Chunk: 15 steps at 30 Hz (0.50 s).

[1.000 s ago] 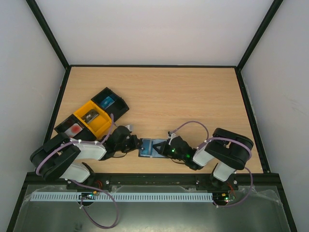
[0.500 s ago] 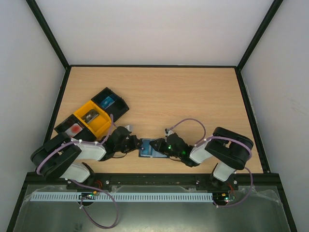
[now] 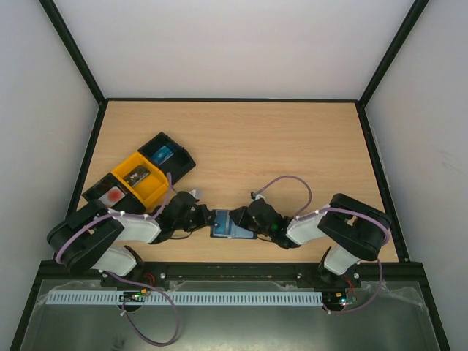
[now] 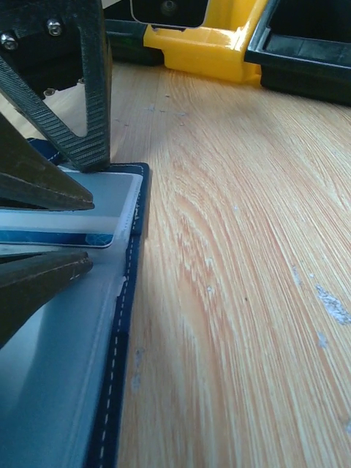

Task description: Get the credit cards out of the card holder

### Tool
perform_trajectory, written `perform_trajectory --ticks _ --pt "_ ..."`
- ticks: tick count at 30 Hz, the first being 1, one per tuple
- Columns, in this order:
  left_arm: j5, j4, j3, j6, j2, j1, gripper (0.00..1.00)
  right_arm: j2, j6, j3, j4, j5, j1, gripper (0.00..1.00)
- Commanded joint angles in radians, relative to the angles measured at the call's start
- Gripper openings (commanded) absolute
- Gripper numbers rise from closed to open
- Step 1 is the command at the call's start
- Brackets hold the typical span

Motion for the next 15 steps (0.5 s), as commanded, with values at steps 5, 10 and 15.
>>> perform_trajectory --ticks 5,10,15 --pt "-0.005 -0.112 -0.038 0.005 0.037 -0.005 0.03 0.052 -0.015 0.021 0.004 -0.016 -0.004 0.18" --pt "-0.005 -0.102 -0.039 0.004 0.042 -0.005 0.03 0.088 -0.007 0.017 0.084 -0.061 -0.004 0.18" --pt "0.001 -0.09 -0.04 -0.001 0.057 -0.01 0.03 0.093 0.006 -0.024 0.214 -0.087 -0.003 0.18"
